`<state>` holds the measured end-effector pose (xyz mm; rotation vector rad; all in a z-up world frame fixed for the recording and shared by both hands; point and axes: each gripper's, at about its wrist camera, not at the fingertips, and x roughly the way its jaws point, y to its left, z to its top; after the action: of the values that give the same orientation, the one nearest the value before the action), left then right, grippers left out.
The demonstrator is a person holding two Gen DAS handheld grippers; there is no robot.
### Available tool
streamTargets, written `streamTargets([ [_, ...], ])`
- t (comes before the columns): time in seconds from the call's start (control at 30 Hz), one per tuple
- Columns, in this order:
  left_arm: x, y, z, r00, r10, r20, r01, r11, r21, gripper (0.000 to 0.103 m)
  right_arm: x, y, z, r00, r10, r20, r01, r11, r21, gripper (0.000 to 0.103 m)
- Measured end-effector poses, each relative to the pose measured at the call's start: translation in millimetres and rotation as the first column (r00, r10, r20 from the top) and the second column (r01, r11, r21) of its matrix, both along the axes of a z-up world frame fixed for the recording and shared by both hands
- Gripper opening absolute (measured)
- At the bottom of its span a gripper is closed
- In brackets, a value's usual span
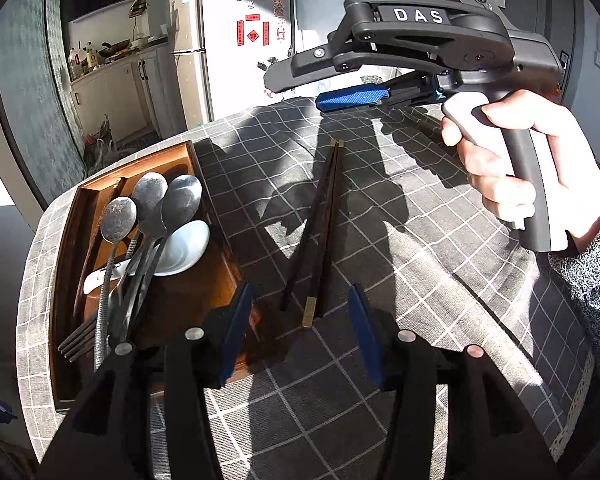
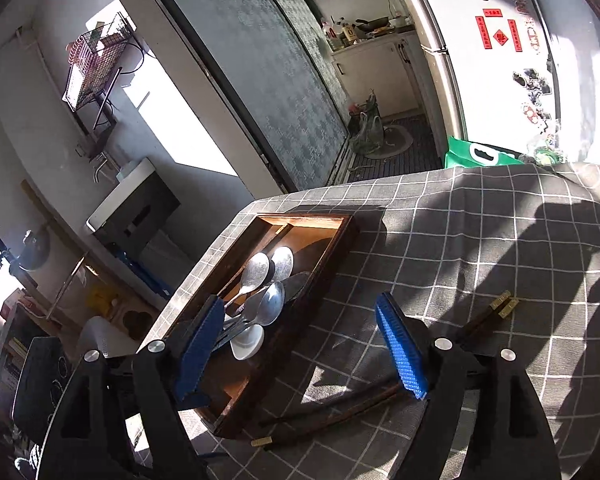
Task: Organize utensils
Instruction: 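Grasp a dark wooden chopstick by its end with the left tool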
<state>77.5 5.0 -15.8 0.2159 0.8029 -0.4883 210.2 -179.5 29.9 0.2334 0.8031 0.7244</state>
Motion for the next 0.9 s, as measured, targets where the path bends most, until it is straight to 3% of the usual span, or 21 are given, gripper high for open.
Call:
streamTargets([
  [0.17, 21.8, -28.3, -11.0, 0.999, 0.029, 0.025, -0.031, 0.996, 0.086, 0.051, -8.1, -34.0, -15.3, 0.999, -0.035, -0.01, 0.036, 0.999, 0.025, 0.079],
  [0.43, 67.6, -26.2, -26.7, 0.994, 0.109, -0.018, -0.105, 0.986, 0.132, 0.044, -3.2, -51.9, -35.1, 0.998, -0.057, -0.04, 0.059, 0.997, 0.049, 0.079],
  [0.5, 71.1, -25.9, -29.3, 0.995, 0.101, -0.025, -0.097, 0.988, 0.122, 0.044, -4.5, -53.2, -33.8, 0.998, -0.055, -0.036, 0.057, 0.996, 0.061, 0.079],
  [0.63, 71.1, -34.6, -37.0, 0.997, 0.079, -0.001, -0.078, 0.982, 0.17, 0.043, -7.3, -54.3, -31.3, 0.998, -0.052, -0.036, 0.055, 0.995, 0.088, 0.079],
  [0.67, 72.8, -35.2, -37.9, 0.997, 0.076, -0.014, -0.073, 0.983, 0.168, 0.04, -7.7, -54.5, -31.6, 0.998, -0.051, -0.04, 0.054, 0.994, 0.094, 0.079],
  [0.73, 73.8, -35.6, -39.1, 0.996, 0.044, -0.072, -0.036, 0.992, 0.117, 0.017, -8.4, -54.3, -32.6, 0.998, -0.049, -0.047, 0.054, 0.994, 0.095, 0.079],
  [0.9, 73.4, -39.7, -41.3, 0.995, 0.039, -0.093, -0.03, 0.995, 0.091, 0.006, -8.4, -51.2, -33.1, 0.997, -0.034, -0.075, 0.044, 0.991, 0.128, 0.079],
])
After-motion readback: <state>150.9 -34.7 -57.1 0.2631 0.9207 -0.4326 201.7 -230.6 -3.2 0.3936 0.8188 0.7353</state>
